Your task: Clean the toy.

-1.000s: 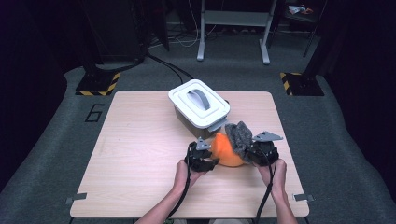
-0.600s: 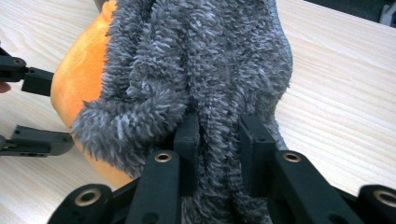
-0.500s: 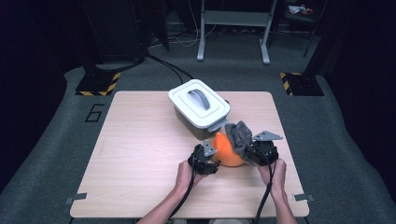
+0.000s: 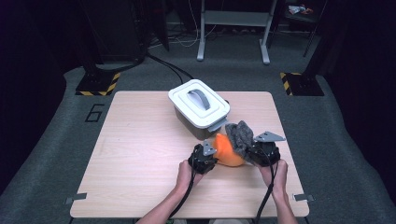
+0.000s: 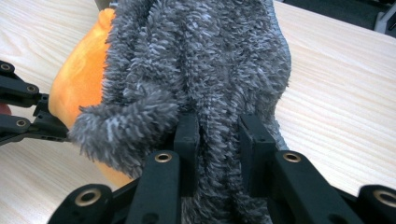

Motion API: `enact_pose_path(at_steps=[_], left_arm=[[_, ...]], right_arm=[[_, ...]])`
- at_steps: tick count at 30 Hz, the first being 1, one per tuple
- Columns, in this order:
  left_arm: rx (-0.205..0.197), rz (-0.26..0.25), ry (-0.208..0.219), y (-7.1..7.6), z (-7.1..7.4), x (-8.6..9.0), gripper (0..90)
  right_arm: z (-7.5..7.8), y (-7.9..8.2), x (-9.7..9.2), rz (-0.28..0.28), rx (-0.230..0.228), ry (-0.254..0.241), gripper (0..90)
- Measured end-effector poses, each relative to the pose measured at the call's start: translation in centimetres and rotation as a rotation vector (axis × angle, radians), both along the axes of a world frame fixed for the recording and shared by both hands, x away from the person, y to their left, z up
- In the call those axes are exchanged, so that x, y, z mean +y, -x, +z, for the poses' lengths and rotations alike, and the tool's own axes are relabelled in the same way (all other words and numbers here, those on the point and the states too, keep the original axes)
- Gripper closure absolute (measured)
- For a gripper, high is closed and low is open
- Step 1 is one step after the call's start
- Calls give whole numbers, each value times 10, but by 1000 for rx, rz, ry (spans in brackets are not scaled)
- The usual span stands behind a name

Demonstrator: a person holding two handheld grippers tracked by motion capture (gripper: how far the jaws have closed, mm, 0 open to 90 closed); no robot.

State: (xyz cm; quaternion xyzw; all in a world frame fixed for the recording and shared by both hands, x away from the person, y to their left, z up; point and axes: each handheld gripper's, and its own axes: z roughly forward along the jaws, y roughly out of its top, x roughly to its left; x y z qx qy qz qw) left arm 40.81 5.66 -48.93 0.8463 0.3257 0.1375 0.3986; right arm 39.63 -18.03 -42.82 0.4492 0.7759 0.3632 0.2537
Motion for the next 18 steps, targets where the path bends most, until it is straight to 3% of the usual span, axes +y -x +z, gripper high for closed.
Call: enact_pose_path(at_steps=[6,9,18], left_arm=[[85,8,58,2,8,5,806],[107,18,70,2,8,6,805],[123,9,87,3,9,3,803]], right_arm=[[6,4,-4,-8,-7,-4,715],[12,6,-4,0,-27,-4,715],[27,11,18,82,-45,9,715]])
